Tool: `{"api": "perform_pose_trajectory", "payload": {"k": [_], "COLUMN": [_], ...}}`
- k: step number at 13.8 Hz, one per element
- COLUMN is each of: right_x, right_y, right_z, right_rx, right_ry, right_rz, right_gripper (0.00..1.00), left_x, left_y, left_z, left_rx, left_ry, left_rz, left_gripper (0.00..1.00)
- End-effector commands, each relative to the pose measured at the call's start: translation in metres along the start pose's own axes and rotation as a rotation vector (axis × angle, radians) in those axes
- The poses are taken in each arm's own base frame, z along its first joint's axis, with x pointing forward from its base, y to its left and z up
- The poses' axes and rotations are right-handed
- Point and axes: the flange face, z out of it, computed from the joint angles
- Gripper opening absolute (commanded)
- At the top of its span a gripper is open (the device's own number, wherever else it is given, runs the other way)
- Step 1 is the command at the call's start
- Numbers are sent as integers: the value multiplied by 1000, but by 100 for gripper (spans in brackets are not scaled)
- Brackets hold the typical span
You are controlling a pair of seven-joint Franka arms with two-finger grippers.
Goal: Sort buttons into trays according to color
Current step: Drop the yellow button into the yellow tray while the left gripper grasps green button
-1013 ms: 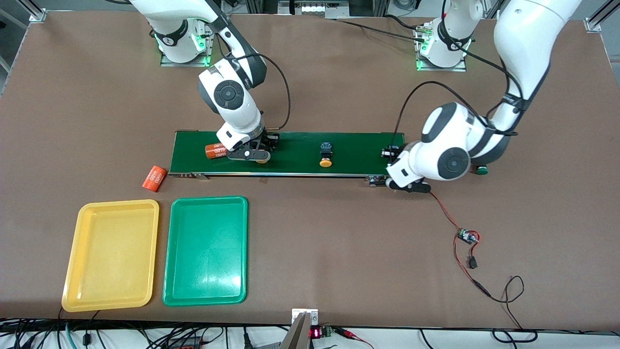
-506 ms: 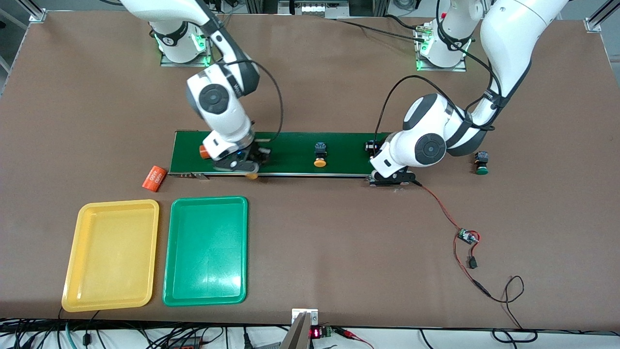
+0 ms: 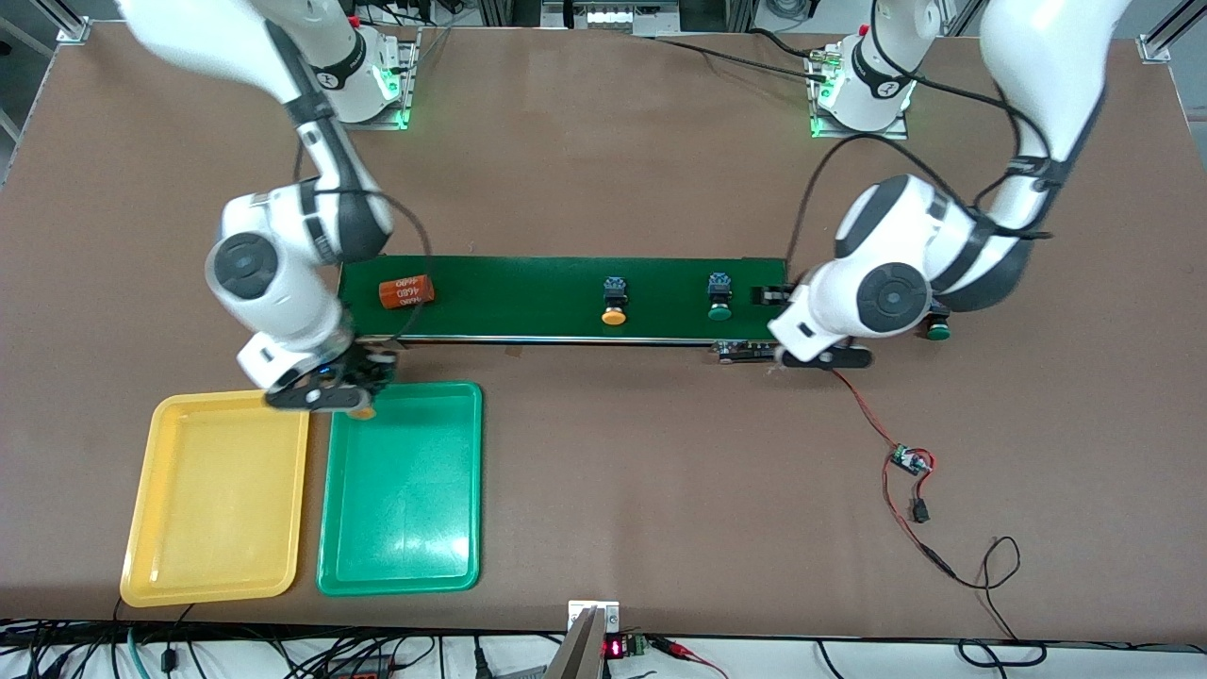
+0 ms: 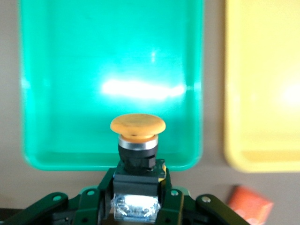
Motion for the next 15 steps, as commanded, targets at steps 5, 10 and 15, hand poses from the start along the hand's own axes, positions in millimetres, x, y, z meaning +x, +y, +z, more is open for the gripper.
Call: {"api": "perform_pose_trajectory", "payload": {"k": [5,10,15], "right_x": [36,42,39], "right_y": [120,169,180], "right_z": [53,88,108], "right_rx": [-27,-19,6], "right_ry": [-29,26,48], "right_rz": [-318,-353,-354], "right_gripper": [17,11,45], "left_x": [40,53,39], "left_y": [-139,-219,-230], "left_z": [37,86,152], "left_rx": [182,124,90], "left_ry": [-77,-53,-7], "left_rz": [90,313,323], "left_gripper": [100,100,100]}}
